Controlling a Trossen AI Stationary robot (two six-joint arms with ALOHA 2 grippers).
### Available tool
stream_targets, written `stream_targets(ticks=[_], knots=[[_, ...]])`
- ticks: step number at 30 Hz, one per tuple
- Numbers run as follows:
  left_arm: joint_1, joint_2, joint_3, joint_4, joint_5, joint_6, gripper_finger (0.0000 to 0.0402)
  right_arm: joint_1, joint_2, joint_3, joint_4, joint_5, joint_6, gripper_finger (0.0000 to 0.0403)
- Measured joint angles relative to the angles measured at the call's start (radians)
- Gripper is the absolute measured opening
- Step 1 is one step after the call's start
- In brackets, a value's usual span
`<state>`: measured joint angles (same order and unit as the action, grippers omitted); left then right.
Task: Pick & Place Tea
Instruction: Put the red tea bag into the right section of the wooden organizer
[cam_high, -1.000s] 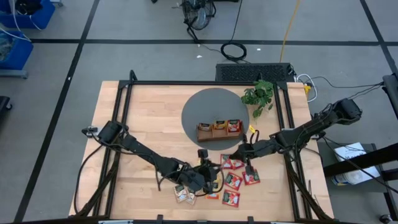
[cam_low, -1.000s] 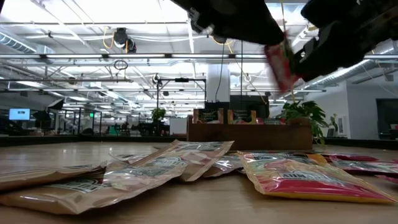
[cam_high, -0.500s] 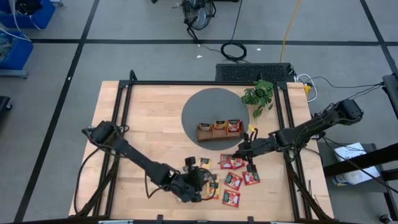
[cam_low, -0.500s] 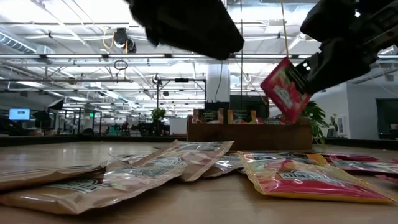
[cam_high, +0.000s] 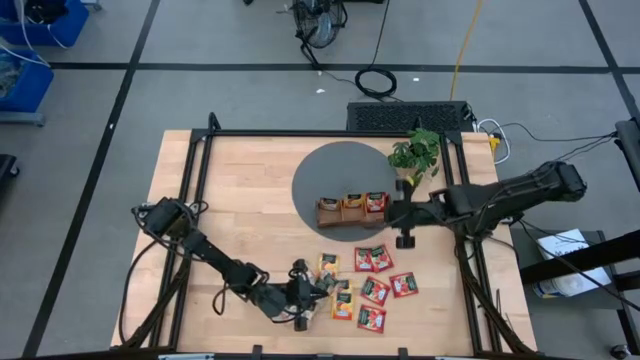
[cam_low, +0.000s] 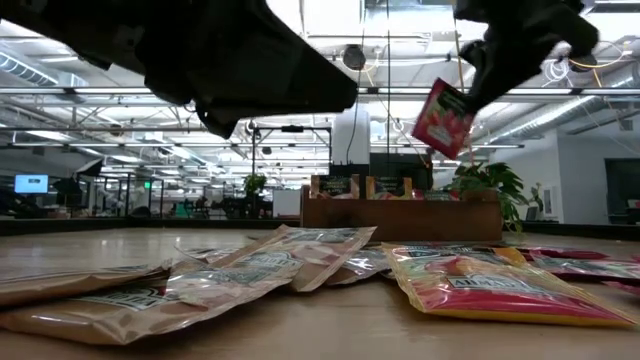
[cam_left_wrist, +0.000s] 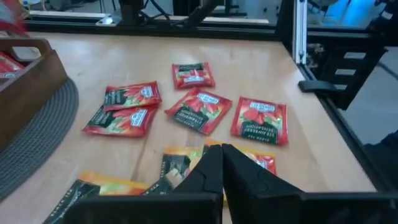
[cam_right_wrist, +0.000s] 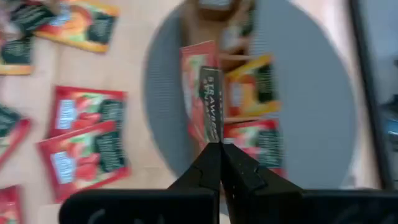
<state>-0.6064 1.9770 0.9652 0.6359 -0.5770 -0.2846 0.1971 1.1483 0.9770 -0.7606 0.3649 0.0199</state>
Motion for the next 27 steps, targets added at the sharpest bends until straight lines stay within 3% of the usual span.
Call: stream_targets(ticks=[5, 11, 18, 27], knots=[[0.002, 0.000, 0.001, -0.003, 0.000, 0.029, 0.0041, -0.106, 0.046, 0.061, -0.068, -0.002, -0.085, 0.0000], [0.002, 0.000, 0.001, -0.015, 0.001, 0.043, 0.0066, -0.196, 0.191, 0.078, -0.141, -0.053, -0.141, 0.0000], [-0.002, 0.000, 0.001, -0.039, 0.001, 0.036, 0.0070, -0.250, 0.292, 0.079, -0.147, 0.002, -0.186, 0.0000], [-0.006, 0.000, 0.001, -0.051, 0.002, 0.035, 0.0070, -0.288, 0.308, 0.079, -0.172, -0.003, -0.212, 0.0000]])
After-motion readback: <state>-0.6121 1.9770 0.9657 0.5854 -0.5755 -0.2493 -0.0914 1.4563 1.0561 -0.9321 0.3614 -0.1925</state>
